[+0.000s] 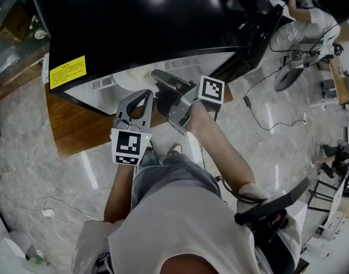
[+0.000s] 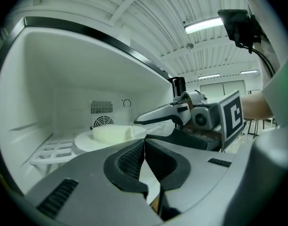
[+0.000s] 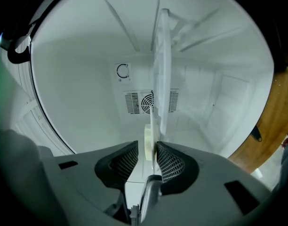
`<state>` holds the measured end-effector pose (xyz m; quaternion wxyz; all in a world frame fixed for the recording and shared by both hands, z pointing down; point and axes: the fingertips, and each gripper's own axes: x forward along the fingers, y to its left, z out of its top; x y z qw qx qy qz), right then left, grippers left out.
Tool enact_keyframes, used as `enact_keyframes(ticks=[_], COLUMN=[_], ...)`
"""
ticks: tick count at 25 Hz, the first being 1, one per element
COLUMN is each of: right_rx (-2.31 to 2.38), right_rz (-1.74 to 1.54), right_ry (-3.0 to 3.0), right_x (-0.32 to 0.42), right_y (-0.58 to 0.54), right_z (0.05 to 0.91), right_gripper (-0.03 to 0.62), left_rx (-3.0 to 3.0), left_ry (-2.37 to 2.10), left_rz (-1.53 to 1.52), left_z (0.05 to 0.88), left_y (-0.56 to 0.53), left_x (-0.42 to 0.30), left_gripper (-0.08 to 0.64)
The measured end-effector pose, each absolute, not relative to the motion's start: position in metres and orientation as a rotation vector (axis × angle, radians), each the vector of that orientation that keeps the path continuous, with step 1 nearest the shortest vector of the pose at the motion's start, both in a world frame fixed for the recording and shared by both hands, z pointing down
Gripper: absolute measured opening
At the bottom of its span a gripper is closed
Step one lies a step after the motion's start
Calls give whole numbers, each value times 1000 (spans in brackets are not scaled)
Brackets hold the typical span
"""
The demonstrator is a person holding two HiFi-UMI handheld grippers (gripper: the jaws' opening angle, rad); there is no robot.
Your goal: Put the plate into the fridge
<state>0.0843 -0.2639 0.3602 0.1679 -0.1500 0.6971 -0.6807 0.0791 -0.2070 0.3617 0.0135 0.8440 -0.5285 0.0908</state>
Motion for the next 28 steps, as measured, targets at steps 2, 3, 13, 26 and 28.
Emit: enact_keyframes(ticks=[2,3,13,26,28], right_rx=[-405,-393,-610,-1079,-1098], right_rz=[-1934,-1935,-1404,-83,-78], right_ry=[1970,1953,2454,3145,3145], right_x=[81,80,86,53,50], right_y=[-263,-263,-238,-243,-249], right_z=[359,359,363,356,358], right_gripper=[109,109,32,25,25], left_rx=[2627,2625,2611,2478,2484], left_ry=[-1655,-1660,-1694,-1886,-1880], left_rz=[264,259,261,242,245], left_z=[358,357,363,368,368], left_y=[-210,-213,-229,-237,-241], left_x=[73,70,69,18,17], left_gripper=[20,20,20,21,21])
